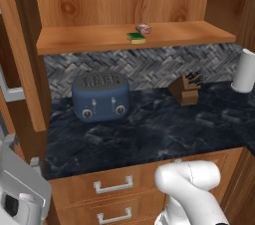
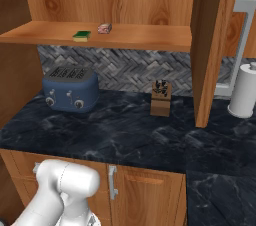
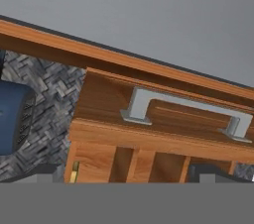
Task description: Pick up the sponge and bar soap from the sink, and place them back in the cabinet, and close the cabinet doors.
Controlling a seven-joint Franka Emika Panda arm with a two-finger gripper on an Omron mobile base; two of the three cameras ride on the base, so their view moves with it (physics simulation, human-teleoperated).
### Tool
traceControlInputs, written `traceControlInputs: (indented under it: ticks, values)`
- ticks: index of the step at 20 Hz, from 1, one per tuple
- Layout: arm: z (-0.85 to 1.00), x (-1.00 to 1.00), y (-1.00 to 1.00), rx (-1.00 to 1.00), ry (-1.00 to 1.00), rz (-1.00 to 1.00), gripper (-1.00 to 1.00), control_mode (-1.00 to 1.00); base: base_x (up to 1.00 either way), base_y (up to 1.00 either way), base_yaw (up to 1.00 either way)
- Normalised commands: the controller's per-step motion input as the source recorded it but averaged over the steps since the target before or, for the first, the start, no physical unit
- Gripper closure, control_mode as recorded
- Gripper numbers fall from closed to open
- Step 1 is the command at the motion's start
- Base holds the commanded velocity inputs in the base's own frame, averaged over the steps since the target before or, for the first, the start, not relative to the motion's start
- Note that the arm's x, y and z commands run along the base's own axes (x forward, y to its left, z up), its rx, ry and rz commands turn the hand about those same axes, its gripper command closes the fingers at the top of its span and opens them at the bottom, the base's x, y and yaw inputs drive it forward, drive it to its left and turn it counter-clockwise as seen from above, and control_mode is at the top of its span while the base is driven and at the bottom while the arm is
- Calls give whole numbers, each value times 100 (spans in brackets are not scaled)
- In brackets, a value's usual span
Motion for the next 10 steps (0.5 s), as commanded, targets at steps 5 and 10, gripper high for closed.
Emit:
traceControlInputs:
  ticks: [5, 10]
  values:
    - [-11, 10, 26, 0, 0, 0, -100, -100, 0, 0, 0]
    - [-5, 13, 16, 0, 0, 0, -100, -100, 0, 0, 0]
